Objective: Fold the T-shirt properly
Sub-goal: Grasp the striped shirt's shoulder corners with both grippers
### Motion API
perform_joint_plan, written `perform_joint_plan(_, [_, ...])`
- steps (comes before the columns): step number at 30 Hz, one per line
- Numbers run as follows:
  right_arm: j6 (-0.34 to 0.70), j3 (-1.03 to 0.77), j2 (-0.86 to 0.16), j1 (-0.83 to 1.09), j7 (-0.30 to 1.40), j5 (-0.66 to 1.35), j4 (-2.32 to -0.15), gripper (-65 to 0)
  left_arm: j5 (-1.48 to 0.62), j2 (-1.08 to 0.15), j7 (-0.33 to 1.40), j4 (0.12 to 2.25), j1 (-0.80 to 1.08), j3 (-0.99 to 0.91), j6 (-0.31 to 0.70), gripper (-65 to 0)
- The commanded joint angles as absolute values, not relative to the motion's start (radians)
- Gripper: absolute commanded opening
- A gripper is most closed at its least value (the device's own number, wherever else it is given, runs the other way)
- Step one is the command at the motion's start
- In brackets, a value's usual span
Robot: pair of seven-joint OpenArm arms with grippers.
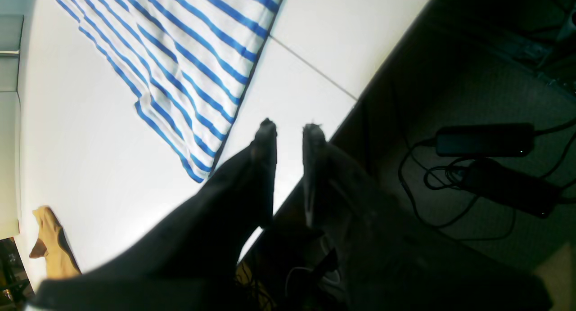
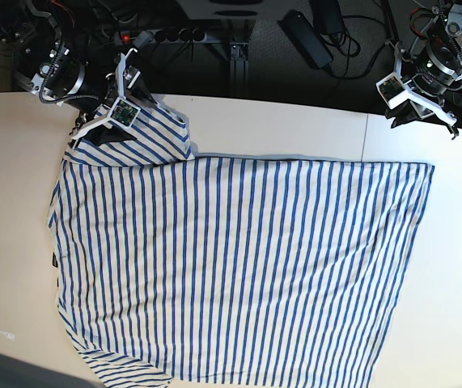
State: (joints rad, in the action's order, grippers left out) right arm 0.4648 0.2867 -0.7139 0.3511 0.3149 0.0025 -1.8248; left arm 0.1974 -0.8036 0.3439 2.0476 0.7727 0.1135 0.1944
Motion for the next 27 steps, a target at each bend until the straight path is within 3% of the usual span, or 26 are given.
perform_joint_plan(1, [0.543, 0.283, -0.728, 0.337, 0.296, 0.000, -1.827, -26.6, 0.199, -0.818, 0.333, 2.063, 0.776, 0.104, 0.169, -51.2])
perform_joint_plan(27, [0.543, 0.286, -0.731, 0.244, 0.292, -0.027, -1.655, -26.7, 0.224, -0.818, 0.297, 2.063, 0.712, 0.104, 0.180, -51.2])
